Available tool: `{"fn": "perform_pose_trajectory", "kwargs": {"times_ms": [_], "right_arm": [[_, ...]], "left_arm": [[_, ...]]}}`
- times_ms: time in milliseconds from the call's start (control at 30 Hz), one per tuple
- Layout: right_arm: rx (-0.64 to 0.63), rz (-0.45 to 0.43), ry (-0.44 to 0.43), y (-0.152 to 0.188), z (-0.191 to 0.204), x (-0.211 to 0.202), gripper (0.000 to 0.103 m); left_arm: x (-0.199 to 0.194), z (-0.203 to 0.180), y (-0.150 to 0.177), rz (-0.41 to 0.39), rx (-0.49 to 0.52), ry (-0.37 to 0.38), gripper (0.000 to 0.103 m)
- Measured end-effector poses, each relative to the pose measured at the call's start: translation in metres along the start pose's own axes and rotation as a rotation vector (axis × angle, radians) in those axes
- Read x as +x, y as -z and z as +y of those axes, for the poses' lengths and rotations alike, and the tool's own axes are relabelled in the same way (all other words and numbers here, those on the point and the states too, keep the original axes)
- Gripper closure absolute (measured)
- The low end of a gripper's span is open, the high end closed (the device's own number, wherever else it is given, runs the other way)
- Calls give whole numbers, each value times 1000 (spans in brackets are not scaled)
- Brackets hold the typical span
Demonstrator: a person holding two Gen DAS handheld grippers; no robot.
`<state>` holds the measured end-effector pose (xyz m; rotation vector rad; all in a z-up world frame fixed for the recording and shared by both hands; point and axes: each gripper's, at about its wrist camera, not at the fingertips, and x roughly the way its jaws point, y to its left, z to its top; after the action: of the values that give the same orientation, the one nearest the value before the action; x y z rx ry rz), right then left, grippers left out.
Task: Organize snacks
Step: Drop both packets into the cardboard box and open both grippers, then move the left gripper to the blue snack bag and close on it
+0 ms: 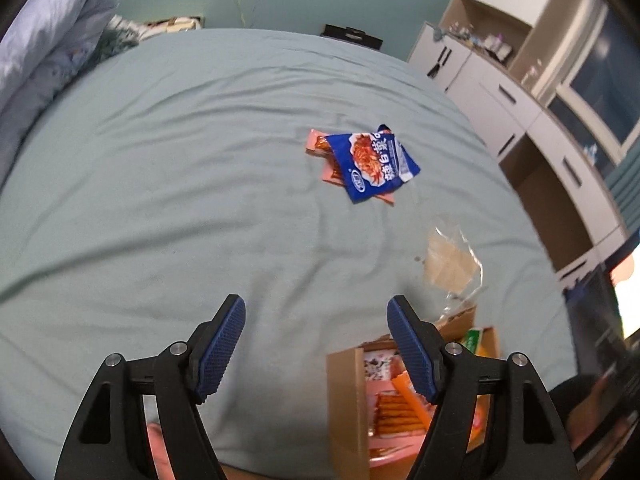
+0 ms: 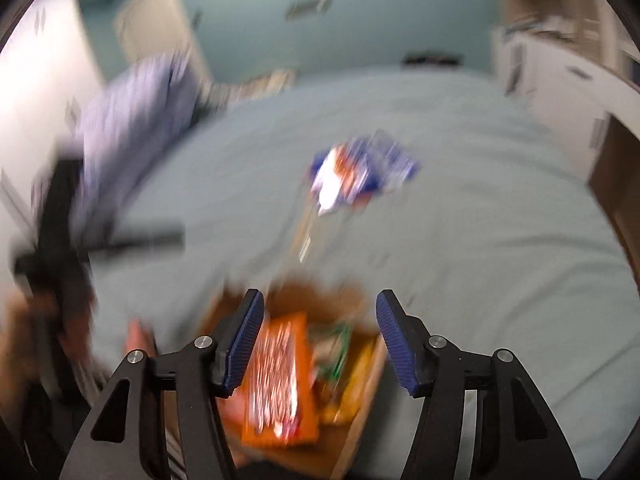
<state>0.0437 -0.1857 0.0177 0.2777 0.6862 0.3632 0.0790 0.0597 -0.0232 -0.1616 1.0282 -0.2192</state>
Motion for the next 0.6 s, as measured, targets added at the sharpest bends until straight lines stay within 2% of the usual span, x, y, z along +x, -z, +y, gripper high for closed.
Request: {"fn": "perform_pose_trajectory", "kwargs": {"times_ms": [33,100,167,233,300,400,433,500,533,567,600], "right_arm": [[43,-64,27,-4,-11,-12,29],[133,-151,101,-11,-36,-29,14],[222,-156,136,-16,-59,-34,13],[295,-108,94,-24,-76,-29,13],[314,-66,81,-36,-88,-21,13],[261,-22,162,-50,-102,-7,13],[243,21,192,-55,-102,10,13],[259,191,238,-56,-106,56,13],[300,285,227,-52,-114,78,13],[350,329,176,-48,-120,91,13],[390,332,128,-48,-123,96,13]], "left_arm": [[1,-2,0,3,13,-17,29],[0,-3,1,11,26,-40,29],[-5,-3,1,-1,33,-45,29],[-12,-6,1,-39,56,-42,28],[-12,-10,0,-49,74,-43,27],[-6,-14,-2,-30,101,-51,26],[-4,-15,-2,-20,107,-55,26],[0,-17,-2,2,118,-66,26],[2,-18,-3,11,124,-67,26],[2,-19,-4,15,128,-64,26],[2,-20,-6,15,135,-59,26]]}}
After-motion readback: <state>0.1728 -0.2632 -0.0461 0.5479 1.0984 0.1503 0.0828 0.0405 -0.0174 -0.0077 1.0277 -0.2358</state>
